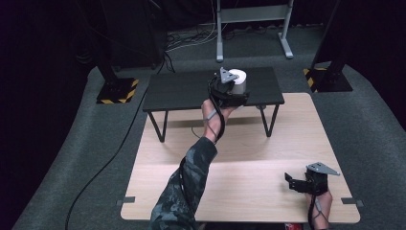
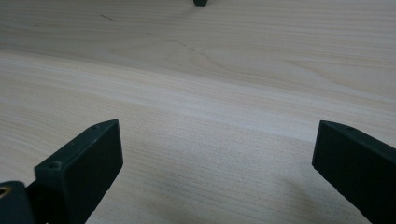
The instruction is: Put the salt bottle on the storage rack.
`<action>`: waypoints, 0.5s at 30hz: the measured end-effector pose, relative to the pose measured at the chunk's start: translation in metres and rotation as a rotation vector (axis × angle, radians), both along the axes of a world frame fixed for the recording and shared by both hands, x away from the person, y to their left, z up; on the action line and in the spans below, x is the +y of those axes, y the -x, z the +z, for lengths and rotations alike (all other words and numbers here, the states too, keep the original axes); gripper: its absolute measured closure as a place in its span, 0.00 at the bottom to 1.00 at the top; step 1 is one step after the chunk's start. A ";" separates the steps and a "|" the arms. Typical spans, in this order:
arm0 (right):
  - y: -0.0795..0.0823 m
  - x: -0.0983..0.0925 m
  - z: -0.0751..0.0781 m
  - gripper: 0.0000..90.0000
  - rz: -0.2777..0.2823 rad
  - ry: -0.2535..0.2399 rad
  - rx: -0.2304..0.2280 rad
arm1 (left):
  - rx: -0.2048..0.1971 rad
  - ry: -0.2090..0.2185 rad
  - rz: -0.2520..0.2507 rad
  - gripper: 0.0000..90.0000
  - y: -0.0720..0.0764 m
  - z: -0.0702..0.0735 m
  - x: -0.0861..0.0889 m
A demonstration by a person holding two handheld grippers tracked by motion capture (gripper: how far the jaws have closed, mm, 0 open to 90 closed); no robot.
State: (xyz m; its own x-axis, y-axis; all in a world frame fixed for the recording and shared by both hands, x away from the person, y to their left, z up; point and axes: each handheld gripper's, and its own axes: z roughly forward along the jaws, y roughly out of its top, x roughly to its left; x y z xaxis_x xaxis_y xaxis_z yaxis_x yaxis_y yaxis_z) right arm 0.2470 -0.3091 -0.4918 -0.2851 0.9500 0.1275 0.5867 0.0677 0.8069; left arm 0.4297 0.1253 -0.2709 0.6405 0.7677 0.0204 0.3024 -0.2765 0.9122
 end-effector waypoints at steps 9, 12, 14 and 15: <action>0.000 -0.001 0.000 0.01 0.002 -0.002 0.001 | 0.022 0.009 0.009 0.32 -0.017 -0.001 -0.014; 0.000 -0.001 0.000 0.01 0.002 -0.002 0.000 | 0.023 0.003 0.010 0.32 -0.022 -0.001 -0.021; 0.000 -0.001 0.000 0.01 0.002 -0.003 -0.001 | 0.026 0.000 0.011 0.32 -0.026 0.000 -0.025; 0.000 -0.001 0.000 0.01 0.002 -0.003 -0.001 | 0.025 -0.002 0.012 0.32 -0.028 0.000 -0.028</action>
State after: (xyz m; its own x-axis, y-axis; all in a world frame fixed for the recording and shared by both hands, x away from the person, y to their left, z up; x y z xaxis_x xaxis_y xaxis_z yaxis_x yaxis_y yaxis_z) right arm 0.2469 -0.3100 -0.4920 -0.2874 0.9490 0.1298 0.5857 0.0669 0.8077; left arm 0.4575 0.0974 -0.2711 0.6314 0.7754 0.0060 0.3284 -0.2744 0.9038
